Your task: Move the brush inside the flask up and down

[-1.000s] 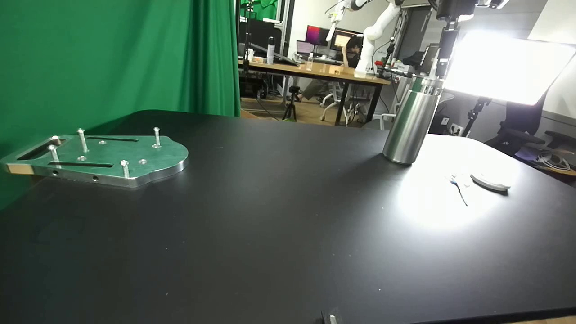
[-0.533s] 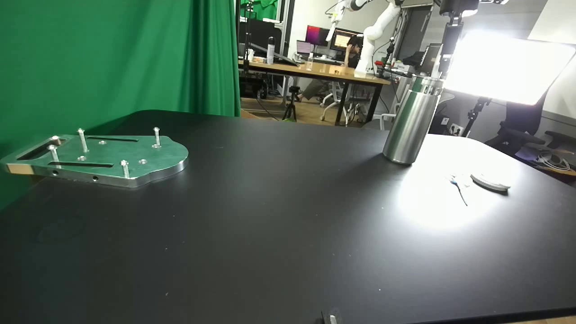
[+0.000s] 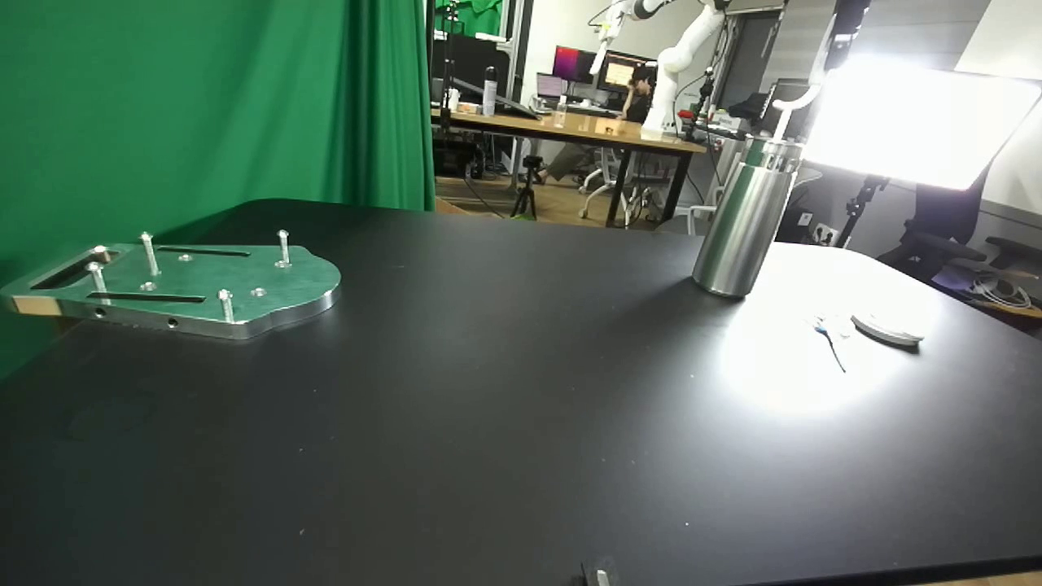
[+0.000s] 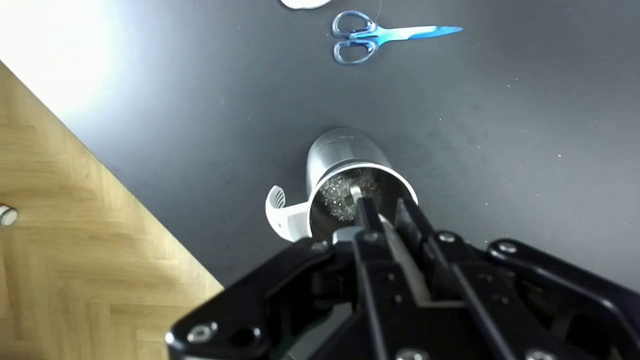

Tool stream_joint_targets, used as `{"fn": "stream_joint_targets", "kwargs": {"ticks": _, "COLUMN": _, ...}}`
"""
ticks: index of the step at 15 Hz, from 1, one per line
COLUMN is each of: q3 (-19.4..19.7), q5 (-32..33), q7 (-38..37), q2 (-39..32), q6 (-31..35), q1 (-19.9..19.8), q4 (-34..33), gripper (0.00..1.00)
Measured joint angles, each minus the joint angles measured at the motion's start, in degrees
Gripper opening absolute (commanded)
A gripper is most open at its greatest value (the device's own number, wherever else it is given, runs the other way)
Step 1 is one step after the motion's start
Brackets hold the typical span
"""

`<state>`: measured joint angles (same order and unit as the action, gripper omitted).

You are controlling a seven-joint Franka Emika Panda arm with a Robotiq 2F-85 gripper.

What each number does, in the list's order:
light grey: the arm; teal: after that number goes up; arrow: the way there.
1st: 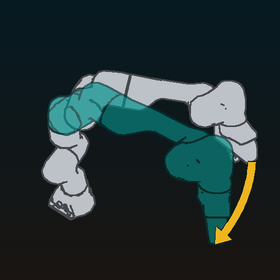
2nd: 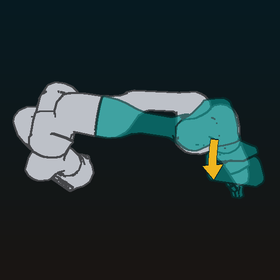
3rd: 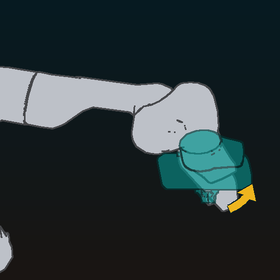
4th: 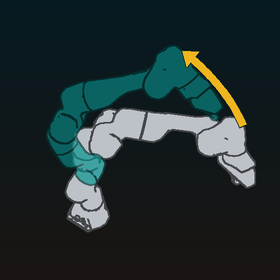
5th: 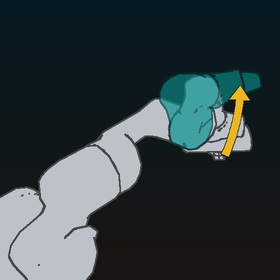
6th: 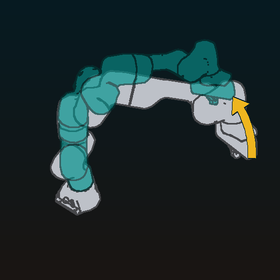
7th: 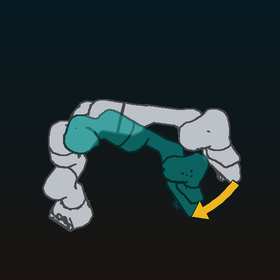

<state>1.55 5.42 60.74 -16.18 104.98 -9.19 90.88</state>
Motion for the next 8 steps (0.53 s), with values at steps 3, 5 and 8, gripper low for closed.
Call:
{"fn": "stream_joint_targets", "kwargs": {"ticks": 3, "q3": 0.25, "q5": 0.01, "q7": 0.00, "q2": 2.68, "q6": -1.09, "q1": 0.00, "q4": -0.13, "gripper": 0.04}}
{"fn": "stream_joint_targets", "kwargs": {"ticks": 5, "q3": 0.34, "q5": 0.01, "q7": 0.00, "q2": 4.02, "q6": -1.51, "q1": 0.01, "q4": -0.19, "gripper": 0.04}}
{"fn": "stream_joint_targets", "kwargs": {"ticks": 8, "q3": 0.38, "q5": 0.01, "q7": 0.00, "q2": 5.48, "q6": -1.69, "q1": 0.02, "q4": -0.41, "gripper": 0.04}}
